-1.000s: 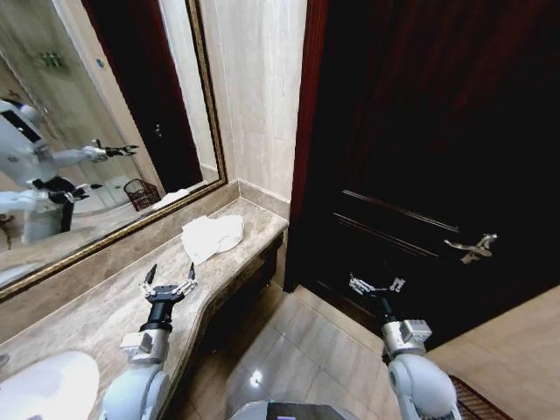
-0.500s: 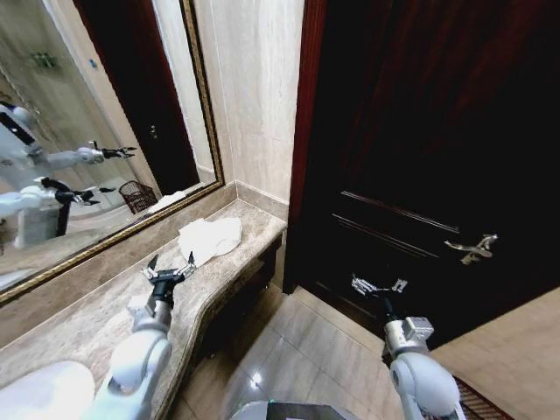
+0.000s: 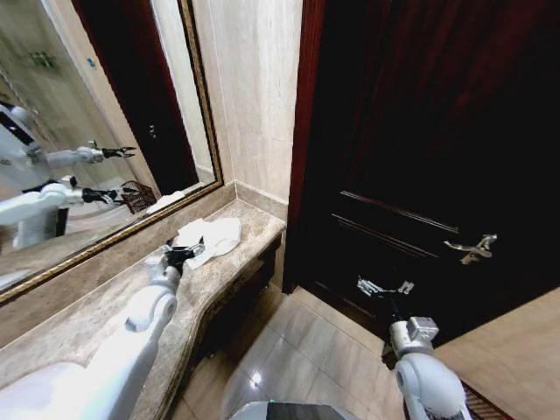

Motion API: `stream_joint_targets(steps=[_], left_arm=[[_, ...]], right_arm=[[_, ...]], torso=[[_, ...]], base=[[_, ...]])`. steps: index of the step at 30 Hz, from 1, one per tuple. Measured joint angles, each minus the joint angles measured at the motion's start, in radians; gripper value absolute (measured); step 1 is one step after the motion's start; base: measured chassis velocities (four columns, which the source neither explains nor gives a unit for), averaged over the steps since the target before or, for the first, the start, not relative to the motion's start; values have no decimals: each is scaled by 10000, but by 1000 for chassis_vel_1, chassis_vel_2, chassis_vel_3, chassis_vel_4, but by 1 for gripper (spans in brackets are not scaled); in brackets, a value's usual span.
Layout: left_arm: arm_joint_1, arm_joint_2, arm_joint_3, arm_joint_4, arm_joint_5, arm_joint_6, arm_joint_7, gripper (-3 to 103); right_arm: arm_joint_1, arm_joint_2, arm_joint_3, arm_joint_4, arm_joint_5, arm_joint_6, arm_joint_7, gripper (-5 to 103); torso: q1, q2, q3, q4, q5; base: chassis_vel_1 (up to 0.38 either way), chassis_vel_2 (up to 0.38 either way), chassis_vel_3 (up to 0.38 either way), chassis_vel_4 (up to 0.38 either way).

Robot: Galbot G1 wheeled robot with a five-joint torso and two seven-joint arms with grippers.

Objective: Discard the used towel into the hamper.

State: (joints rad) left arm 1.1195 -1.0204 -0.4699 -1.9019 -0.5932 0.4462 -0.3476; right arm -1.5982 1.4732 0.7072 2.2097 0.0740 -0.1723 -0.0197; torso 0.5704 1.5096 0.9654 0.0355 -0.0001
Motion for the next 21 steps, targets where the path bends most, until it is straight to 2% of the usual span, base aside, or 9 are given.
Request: stream_joint_targets(steps=[3, 4, 5, 10, 12, 15, 17, 18, 21], left_arm=[[-760, 140, 535, 410, -292, 742, -440, 100], [-760, 140, 535, 410, -292, 742, -440, 100], [-1180, 265, 790, 699, -364, 1133, -482, 100], [-2180, 719, 1439, 1632, -464, 1856, 79, 100], [-2295, 764, 1507, 1759, -490, 1913, 171, 100], [-2599, 891, 1605, 1995, -526, 2210, 620, 100], [-2819, 1050, 1667, 2154, -390, 2486, 1480, 100], [-2970, 1164, 1732, 2339, -106, 2580, 2159, 100], [-3216, 1295, 1851, 2640, 345, 2662, 2899, 100]], right_arm=[[30, 63, 36, -17, 7, -4, 31, 100], [30, 63, 36, -17, 7, -4, 31, 100], [53, 85, 67, -43, 13, -2, 81, 100], [61, 118, 160, -90, 72, 47, 241, 100], [57, 123, 165, -90, 80, 51, 266, 100], [34, 134, 166, -89, 127, 57, 385, 100], [41, 136, 167, -97, 146, 122, 493, 100], [46, 137, 175, -117, 148, 168, 530, 100], [56, 148, 184, -123, 152, 206, 555, 100]], torso=[[0, 0, 0, -1, 0], [0, 0, 0, -1, 0], [0, 0, 0, -2, 0], [0, 0, 0, 2, 1], [0, 0, 0, 1, 0], [0, -1, 0, 1, -1], [0, -1, -1, 1, 0], [0, -1, -1, 1, 1], [0, -1, -1, 1, 0]], base=[[0, 0, 0, 0], [0, 0, 0, 0], [0, 0, 0, 0], [0, 0, 0, 0], [0, 0, 0, 0], [0, 0, 0, 0], [0, 0, 0, 0], [0, 0, 0, 0], [0, 0, 0, 0]])
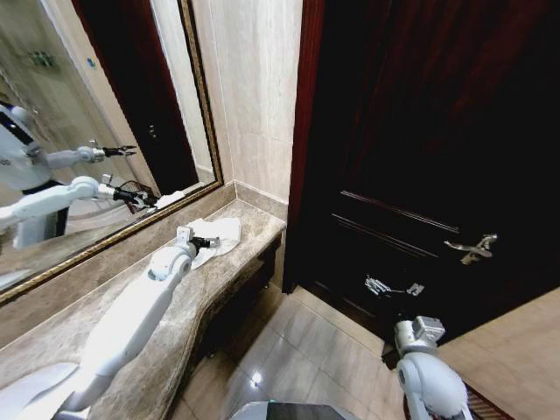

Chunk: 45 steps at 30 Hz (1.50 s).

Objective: Discard the used towel into the hamper.

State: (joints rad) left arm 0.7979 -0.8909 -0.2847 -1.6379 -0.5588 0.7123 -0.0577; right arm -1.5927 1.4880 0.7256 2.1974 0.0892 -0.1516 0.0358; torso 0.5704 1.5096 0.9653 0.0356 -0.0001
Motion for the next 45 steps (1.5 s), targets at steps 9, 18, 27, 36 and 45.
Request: stream_joint_targets(steps=[9, 18, 27, 36, 45], left_arm=[[-850, 228, 264, 1106, 1960, 13, 2401, 100], [-2046, 51, 1106, 2570, 2391, -143, 3752, 100], [-2552, -102, 1587, 3112, 2393, -148, 3755, 100], [-2594, -229, 1675, 3285, 2062, -145, 3294, 85], [-2550, -207, 1680, 3302, 1852, -174, 3058, 53]], right_arm=[[19, -2, 109, -102, 18, 129, 23, 100], [139, -68, 271, -260, 136, 232, 16, 100], [155, -72, 482, -415, 247, 357, -3, 100], [203, -86, 568, -471, 345, 461, -2, 100], [243, -115, 579, -472, 369, 467, -2, 100]], torso=[[0, 0, 0, 1, 0], [0, 0, 0, -1, 1], [0, 0, 0, -1, 3], [-1, 0, 0, 0, 2], [0, 0, 0, -1, 2]], base=[[0, 0, 0, 0], [0, 0, 0, 0], [0, 0, 0, 0], [0, 0, 0, 0], [0, 0, 0, 0]])
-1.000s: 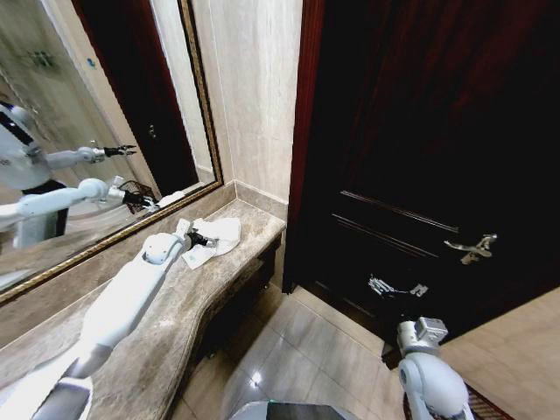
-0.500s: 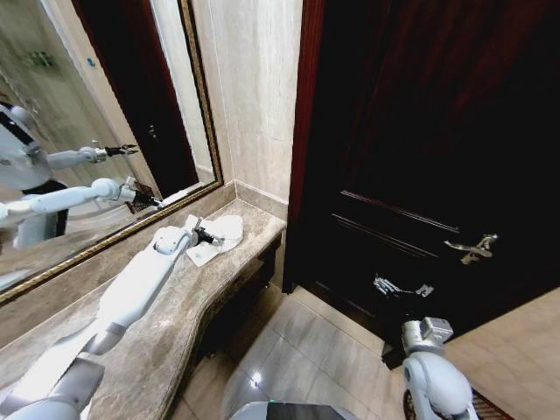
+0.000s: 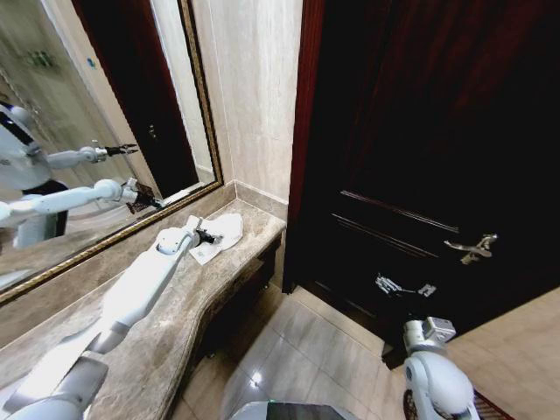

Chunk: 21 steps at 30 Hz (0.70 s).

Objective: Discard the used towel into the hamper.

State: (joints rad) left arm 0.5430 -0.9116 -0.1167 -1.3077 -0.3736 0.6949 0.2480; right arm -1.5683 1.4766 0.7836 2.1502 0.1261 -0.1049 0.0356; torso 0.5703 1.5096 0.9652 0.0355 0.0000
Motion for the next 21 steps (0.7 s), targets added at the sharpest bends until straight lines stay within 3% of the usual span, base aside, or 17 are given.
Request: stream_joint_targets(steps=[5, 7, 9, 13, 19, 21], left_arm=[[23, 38, -25, -47, -85, -38, 31, 32], [27, 45, -29, -52, -94, -43, 32, 32], [67, 74, -61, -84, -150, -73, 35, 22], [180, 119, -175, -161, -293, -206, 47, 12], [477, 186, -481, -443, -730, -533, -408, 11], [708, 233, -679, -679, -1309, -946, -925, 11]], right_arm=[[16, 22, 0, 1, -1, 0, 0, 100], [16, 27, 0, 6, -1, 0, 0, 100], [10, 47, -2, 41, -6, 0, 3, 100], [-23, 66, -2, 97, -26, 0, 9, 100], [-46, 90, -31, 198, -35, -21, 21, 100], [-42, 105, -76, 233, -37, -31, 46, 100]], torso=[[0, 0, 0, 1, -1], [0, 0, 0, 1, -1], [0, 0, 0, 1, -1], [0, 0, 0, 0, -3], [0, 0, 1, 0, -4], [0, -1, 1, 2, -2]], base=[[0, 0, 0, 0], [0, 0, 0, 0], [0, 0, 0, 0], [0, 0, 0, 0], [0, 0, 0, 0], [0, 0, 0, 0]])
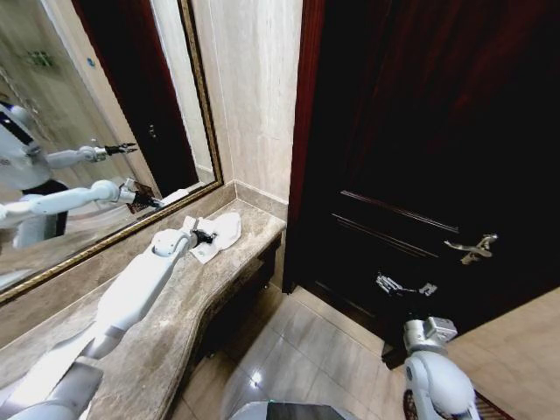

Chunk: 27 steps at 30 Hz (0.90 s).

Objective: Discard the used towel into the hamper.

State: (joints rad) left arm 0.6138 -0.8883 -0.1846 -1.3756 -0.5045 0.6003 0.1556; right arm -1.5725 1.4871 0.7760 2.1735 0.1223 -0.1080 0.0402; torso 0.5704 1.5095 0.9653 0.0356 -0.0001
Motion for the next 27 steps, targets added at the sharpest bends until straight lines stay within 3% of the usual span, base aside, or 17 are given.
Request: stream_joint_targets(steps=[2, 3, 5, 7, 10, 13, 15, 17, 20, 23, 25, 27], left_arm=[[447, 98, -395, -461, -919, -1162, -407, 11], [447, 98, -395, -461, -919, -1162, -407, 11], [1156, 254, -970, -1410, -1319, -2069, -678, 11], [1277, 280, -1059, -1586, -1377, -2132, -756, 11], [2459, 355, -1891, -3498, -2072, -2248, -1940, 11], [3182, 262, -2456, -4581, -2208, -2345, -2454, 11], [4242, 35, -3127, -5873, -2122, -2619, -3166, 11], [4591, -77, -3316, -6272, -2079, -2662, -3491, 11], [5748, -588, -3801, -7384, -1701, -2710, -4468, 11], [6316, -911, -4101, -7810, -1166, -2834, -4508, 11], [7249, -1584, -4691, -8326, -153, -3233, -3950, 11], [7509, -1804, -4829, -8465, 74, -3369, -3791, 11]], right_arm=[[4, 16, -80, 51, -16, -5, 10, 100], [4, 16, -80, 51, -16, -5, 10, 100], [28, 25, -170, 84, -35, -8, 12, 100], [39, 26, -185, 90, -40, -8, 12, 100], [116, 28, -276, 177, -29, -44, 15, 100], [126, 19, -303, 266, 24, -82, 18, 100], [98, -39, -304, 388, 161, -119, 9, 100], [72, -62, -292, 431, 220, -125, 1, 100], [-12, -140, -232, 557, 383, -126, -33, 100], [-62, -188, -212, 648, 463, -130, -74, 100], [-141, -273, -152, 851, 592, -211, -172, 100], [-157, -301, -140, 918, 633, -246, -188, 100]], torso=[[0, 0, 0, -2, -2], [0, 0, 0, -2, -2], [1, 0, 0, -2, 1], [0, 0, 0, -2, 3], [0, 0, -1, 1, 1], [0, 1, -2, -3, 6], [-1, 1, -2, 0, 3], [-1, 1, -3, 1, 3], [-1, 1, -2, -1, -1], [-2, 1, -2, -1, 2], [-1, 1, -1, 2, 1], [-2, 1, -2, 1, 2]], base=[[0, 0, 0, 0], [0, 0, 0, 0], [0, 0, 0, 0], [0, 0, 0, 0], [0, 0, 0, 0], [0, 0, 0, 0], [0, 0, 0, 0], [0, 0, 0, 0], [0, 0, 0, 0], [0, 0, 0, 0], [0, 0, 0, 0], [0, 0, 0, 0]])
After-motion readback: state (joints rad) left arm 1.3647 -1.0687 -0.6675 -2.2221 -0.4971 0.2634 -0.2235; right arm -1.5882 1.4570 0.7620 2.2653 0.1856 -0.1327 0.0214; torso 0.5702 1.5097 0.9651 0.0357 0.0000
